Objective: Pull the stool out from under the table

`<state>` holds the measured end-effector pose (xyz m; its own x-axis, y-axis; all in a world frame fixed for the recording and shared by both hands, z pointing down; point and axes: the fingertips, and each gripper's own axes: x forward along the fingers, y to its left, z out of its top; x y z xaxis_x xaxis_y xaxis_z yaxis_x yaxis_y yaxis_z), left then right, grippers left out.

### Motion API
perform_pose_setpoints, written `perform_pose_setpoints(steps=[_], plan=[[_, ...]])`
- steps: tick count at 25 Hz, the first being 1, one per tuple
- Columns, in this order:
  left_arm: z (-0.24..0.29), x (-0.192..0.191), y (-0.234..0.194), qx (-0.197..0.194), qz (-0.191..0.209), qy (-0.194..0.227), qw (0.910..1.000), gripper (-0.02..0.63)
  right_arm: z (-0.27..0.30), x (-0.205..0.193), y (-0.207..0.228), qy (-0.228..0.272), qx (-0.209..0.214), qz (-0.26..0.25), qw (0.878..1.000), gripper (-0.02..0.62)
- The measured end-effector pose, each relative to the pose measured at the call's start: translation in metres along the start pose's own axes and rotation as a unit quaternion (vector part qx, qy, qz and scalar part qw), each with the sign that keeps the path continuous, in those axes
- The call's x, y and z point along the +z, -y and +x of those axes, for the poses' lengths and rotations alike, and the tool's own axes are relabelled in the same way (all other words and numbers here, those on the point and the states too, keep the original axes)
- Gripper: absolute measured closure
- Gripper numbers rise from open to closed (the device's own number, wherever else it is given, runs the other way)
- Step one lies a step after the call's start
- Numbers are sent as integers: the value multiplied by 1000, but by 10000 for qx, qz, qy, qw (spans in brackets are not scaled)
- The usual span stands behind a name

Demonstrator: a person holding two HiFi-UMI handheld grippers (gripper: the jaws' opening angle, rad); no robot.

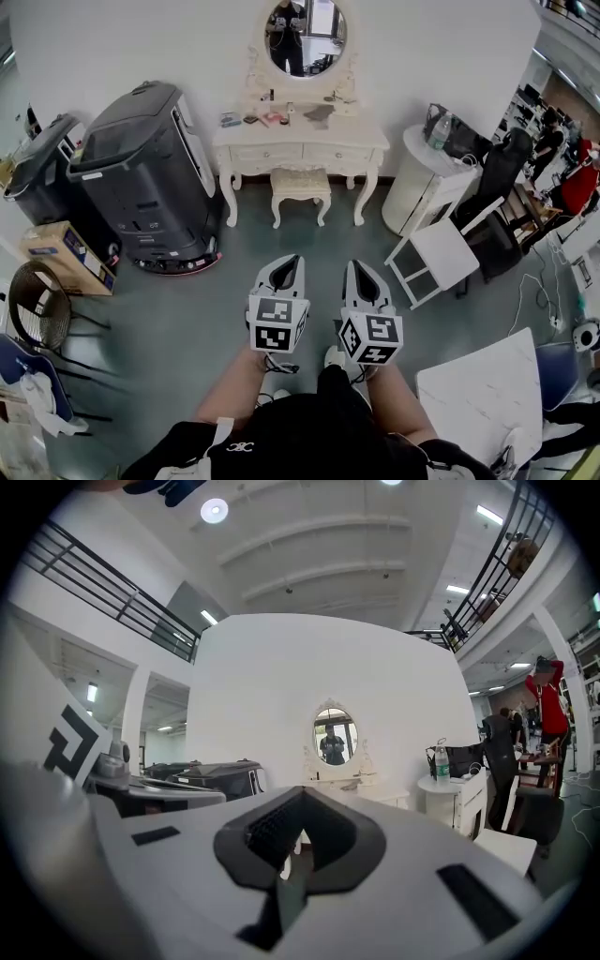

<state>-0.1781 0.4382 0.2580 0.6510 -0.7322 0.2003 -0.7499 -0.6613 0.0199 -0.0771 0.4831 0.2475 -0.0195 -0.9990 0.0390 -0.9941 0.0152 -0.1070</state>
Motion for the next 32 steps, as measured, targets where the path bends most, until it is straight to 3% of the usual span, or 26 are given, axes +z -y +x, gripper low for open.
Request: perform_pose_setpoints(steps=[8, 18, 32], plan=[[39, 5, -19, 125, 57, -61, 9999, 607, 42, -2, 22, 21, 29, 126, 9999, 592], [134, 39, -36, 232, 329, 5, 9992, 607, 128, 17, 76, 169, 100, 227, 9995, 592], [253, 65, -32, 425, 274, -86, 9987, 607, 214, 29, 156, -30, 392, 59, 9992, 592]])
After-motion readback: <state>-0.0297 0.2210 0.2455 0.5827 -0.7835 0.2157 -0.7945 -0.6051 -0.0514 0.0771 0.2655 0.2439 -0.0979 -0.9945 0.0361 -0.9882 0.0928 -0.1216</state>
